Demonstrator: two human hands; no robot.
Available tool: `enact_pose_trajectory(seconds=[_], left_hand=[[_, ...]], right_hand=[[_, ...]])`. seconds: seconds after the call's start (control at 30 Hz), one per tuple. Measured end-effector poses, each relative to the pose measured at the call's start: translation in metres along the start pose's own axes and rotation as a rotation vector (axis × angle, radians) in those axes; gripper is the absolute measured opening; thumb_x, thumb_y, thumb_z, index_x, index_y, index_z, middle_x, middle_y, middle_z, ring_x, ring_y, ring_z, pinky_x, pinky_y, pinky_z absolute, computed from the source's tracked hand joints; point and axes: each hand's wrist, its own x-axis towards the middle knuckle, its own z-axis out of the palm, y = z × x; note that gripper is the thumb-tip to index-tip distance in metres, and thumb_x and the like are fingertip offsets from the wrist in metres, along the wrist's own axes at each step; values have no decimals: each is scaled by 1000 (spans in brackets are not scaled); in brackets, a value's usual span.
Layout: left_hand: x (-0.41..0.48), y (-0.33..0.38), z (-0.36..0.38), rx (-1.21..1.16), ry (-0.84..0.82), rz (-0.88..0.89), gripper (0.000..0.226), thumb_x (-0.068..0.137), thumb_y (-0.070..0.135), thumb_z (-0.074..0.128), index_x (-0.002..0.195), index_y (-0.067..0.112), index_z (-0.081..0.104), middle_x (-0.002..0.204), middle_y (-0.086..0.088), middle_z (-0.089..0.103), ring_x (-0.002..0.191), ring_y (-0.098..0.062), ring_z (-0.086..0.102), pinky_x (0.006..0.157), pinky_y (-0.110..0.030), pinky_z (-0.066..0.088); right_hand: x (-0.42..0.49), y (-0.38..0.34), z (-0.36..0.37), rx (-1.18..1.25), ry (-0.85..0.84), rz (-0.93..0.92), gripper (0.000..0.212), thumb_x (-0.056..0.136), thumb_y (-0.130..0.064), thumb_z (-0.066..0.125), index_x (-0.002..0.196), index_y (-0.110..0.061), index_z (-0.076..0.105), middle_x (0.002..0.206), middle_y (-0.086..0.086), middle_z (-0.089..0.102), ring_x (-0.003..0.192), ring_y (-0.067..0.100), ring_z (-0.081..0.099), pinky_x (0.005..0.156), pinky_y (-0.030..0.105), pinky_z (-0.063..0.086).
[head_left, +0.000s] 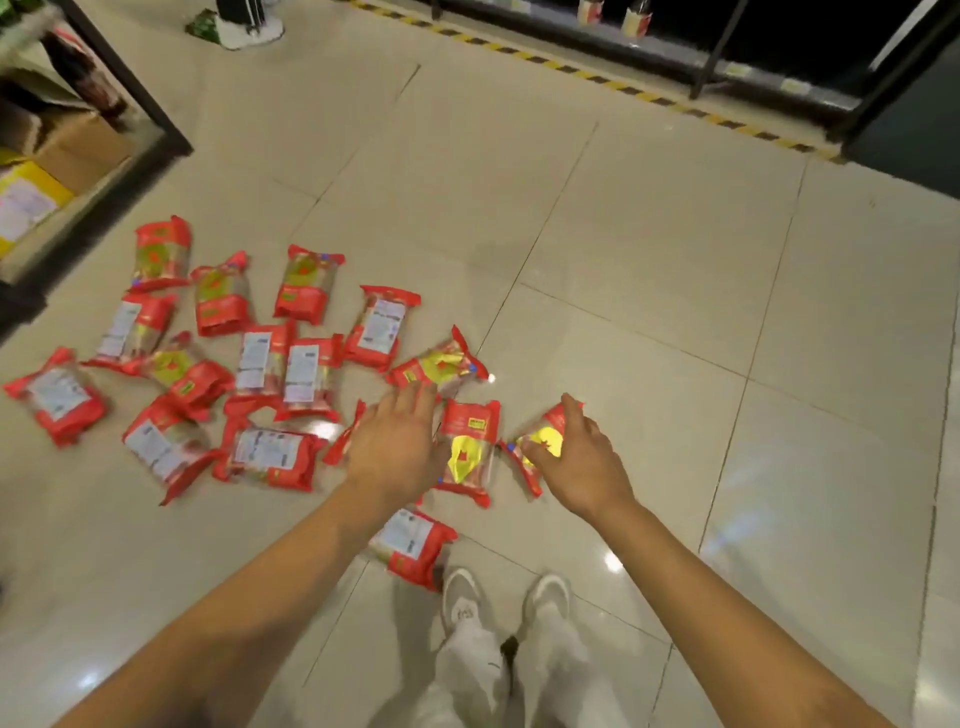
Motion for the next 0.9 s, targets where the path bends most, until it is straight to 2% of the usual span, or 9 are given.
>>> enact_pose_trajectory(seconds=[0.1, 0.2, 0.33, 0.37, 0.43, 0.5, 0.63, 0.77, 0.9], left_hand=[[51, -6, 72, -58, -83, -66, 70, 97, 40, 55, 155, 12, 30, 156, -11, 40, 140, -33, 40, 113, -47, 36], [100, -14, 154, -137, -144, -159, 67, 96, 43, 56, 151, 14, 33, 147, -13, 48, 132, -36, 48, 105, -49, 42], [160, -19, 258, -236, -243, -293, 72, 97, 45, 59, 153, 10, 30, 152, -14, 41, 137, -34, 43, 106, -47, 40], [173, -19, 282, -258, -271, -313, 73, 96, 43, 60, 154, 10, 29, 153, -14, 40, 138, -34, 41, 107, -47, 38], [200, -24, 332, -319, -305, -352, 75, 94, 41, 66, 153, 11, 30, 151, -13, 43, 138, -34, 41, 108, -48, 38], [225, -31, 379, -380, -319, -382, 76, 85, 48, 69, 146, 15, 40, 141, -11, 52, 131, -35, 49, 106, -48, 44], [272, -68, 494, -510, -269, -463, 76, 65, 59, 69, 129, 23, 52, 119, -3, 64, 111, -27, 62, 94, -50, 54], [300, -67, 525, -583, -229, -542, 89, 67, 52, 82, 137, 11, 46, 130, -14, 57, 124, -36, 55, 105, -51, 47], [323, -77, 546, -606, -203, -651, 96, 69, 35, 92, 142, 3, 38, 135, -18, 48, 128, -37, 47, 109, -48, 41]], right_hand=[[73, 45, 47, 144, -51, 123, 95, 93, -57, 60, 161, -20, 6, 162, 13, 31, 146, 34, 34, 115, 46, 35], [141, 98, 101, 356, -93, 286, 107, 86, -66, 63, 162, -19, 2, 163, 13, 30, 146, 34, 35, 116, 48, 35], [219, 175, 168, 450, -109, 426, 123, 63, -75, 65, 160, -20, 11, 153, 13, 44, 138, 35, 46, 111, 49, 42], [237, 193, 183, 457, -116, 456, 121, 63, -71, 66, 159, -20, 13, 149, 13, 48, 135, 35, 49, 109, 47, 44], [274, 225, 213, 470, -122, 495, 107, 79, -57, 71, 158, -17, 13, 146, 15, 51, 132, 37, 51, 106, 41, 45], [312, 256, 243, 484, -113, 525, 99, 90, -47, 69, 160, -12, 9, 148, 15, 50, 134, 36, 50, 104, 38, 42], [379, 302, 297, 542, -40, 613, 104, 88, -52, 70, 159, -6, 9, 151, 17, 47, 136, 37, 48, 107, 41, 41], [425, 334, 335, 634, 68, 706, 111, 85, -57, 72, 156, 1, 10, 147, 21, 48, 134, 39, 49, 109, 44, 42], [451, 359, 358, 746, 226, 771, 108, 74, -53, 85, 149, -1, 27, 139, 17, 54, 126, 39, 55, 105, 47, 47]])
